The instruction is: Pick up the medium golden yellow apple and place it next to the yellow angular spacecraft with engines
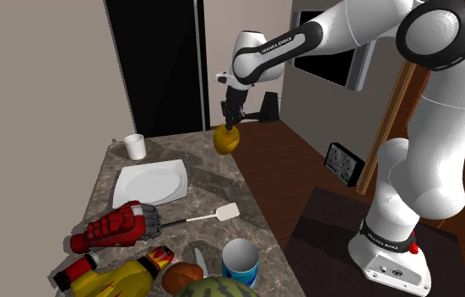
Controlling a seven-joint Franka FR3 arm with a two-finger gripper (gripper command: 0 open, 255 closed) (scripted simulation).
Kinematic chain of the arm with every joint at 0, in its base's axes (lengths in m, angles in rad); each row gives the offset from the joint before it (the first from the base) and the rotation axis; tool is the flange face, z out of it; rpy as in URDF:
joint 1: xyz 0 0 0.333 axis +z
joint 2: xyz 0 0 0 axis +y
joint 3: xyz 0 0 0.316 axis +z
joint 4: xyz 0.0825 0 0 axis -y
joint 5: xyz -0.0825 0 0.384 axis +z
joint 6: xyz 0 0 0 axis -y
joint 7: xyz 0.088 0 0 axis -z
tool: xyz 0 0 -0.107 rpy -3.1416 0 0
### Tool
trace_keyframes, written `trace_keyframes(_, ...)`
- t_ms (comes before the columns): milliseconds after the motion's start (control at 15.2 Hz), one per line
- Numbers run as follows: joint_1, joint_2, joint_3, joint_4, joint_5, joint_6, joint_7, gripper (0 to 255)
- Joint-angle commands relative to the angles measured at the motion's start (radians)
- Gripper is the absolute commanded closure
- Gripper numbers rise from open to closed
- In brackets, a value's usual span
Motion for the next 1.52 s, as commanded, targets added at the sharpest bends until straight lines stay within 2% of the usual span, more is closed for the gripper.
trace_keyframes(0, 0.001, -0.013, 0.002, 0.015, -0.011, -0.026, 0.011, 255)
trace_keyframes(1122, 0.002, -0.059, 0.009, 0.188, -0.051, -0.237, 0.054, 255)
trace_keyframes(1452, 0.052, -0.115, 0.085, 0.126, -0.099, -0.216, 0.196, 255)
